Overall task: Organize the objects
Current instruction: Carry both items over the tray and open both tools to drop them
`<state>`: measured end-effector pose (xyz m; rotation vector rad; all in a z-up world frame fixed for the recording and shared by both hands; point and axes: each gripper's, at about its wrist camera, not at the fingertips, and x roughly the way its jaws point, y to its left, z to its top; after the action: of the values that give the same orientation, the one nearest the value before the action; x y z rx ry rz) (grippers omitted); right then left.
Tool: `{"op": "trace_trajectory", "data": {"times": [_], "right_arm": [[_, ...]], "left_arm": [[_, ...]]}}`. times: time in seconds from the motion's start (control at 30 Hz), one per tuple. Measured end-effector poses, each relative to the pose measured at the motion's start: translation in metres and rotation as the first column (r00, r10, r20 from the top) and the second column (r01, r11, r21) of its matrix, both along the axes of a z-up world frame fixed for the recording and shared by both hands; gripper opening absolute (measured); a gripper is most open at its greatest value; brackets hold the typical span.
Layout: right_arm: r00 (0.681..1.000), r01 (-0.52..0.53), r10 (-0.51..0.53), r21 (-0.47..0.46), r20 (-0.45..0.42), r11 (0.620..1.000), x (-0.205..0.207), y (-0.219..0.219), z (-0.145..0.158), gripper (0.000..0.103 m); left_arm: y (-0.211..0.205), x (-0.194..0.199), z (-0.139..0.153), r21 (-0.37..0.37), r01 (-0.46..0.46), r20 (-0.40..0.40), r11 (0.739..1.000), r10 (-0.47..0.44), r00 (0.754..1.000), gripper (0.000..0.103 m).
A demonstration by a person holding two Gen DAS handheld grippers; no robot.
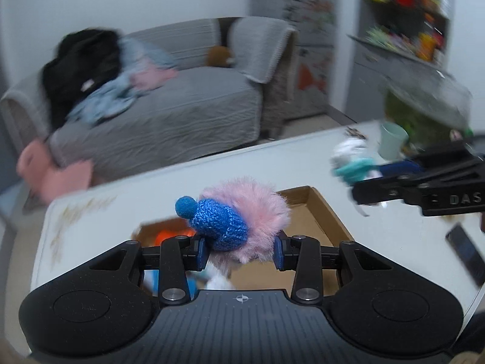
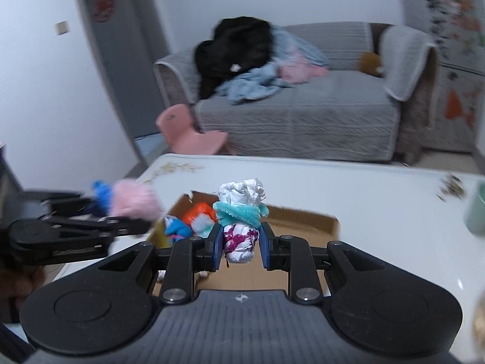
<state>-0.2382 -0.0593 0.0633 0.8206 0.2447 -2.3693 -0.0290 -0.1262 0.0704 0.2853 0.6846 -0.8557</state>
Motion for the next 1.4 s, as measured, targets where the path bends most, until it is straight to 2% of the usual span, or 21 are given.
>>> {"op": "trace_trajectory", "data": {"times": [0.07,0.2,0.43,0.6,0.87,1.2,1.4], "right_arm": [[0.999,-0.037,0.037,0.020,0.001,0.999,-0.013,-0.004,-0.005,0.022],[0.998,-0.062,0.062,0.010,0.019,0.998,-0.036,-0.004,-0.018,0.022],[0.995,-0.084,0.082,0.036,0.055,0.996,-0.056,-0.011,-0.033,0.022],[0.994,-0.090,0.086,0.059,0.070,0.994,-0.064,-0.020,-0.041,0.022],[0.992,-0.094,0.087,0.081,0.095,0.992,-0.072,-0.024,-0.052,0.023],[0.989,-0.085,0.069,0.120,0.133,0.989,-0.082,-0.028,-0.065,0.023],[0.988,-0.067,0.045,0.147,0.150,0.987,-0.094,-0.030,-0.076,0.023]], "left_arm": [[-0.014,0.009,-0.010,0.028,0.049,0.016,0.998,-0.050,0.999,0.046],[-0.037,0.028,-0.036,0.077,0.102,-0.001,0.992,-0.102,0.995,0.046],[-0.057,0.052,-0.074,0.122,0.123,-0.035,0.985,-0.119,0.992,0.046],[-0.059,0.058,-0.089,0.157,0.154,-0.032,0.976,-0.151,0.988,0.046],[-0.064,0.071,-0.110,0.176,0.171,-0.061,0.969,-0.163,0.985,0.046],[-0.081,0.074,-0.129,0.190,0.236,-0.080,0.953,-0.224,0.971,0.046],[-0.084,0.080,-0.142,0.239,0.239,-0.079,0.941,-0.226,0.971,0.046]]}}
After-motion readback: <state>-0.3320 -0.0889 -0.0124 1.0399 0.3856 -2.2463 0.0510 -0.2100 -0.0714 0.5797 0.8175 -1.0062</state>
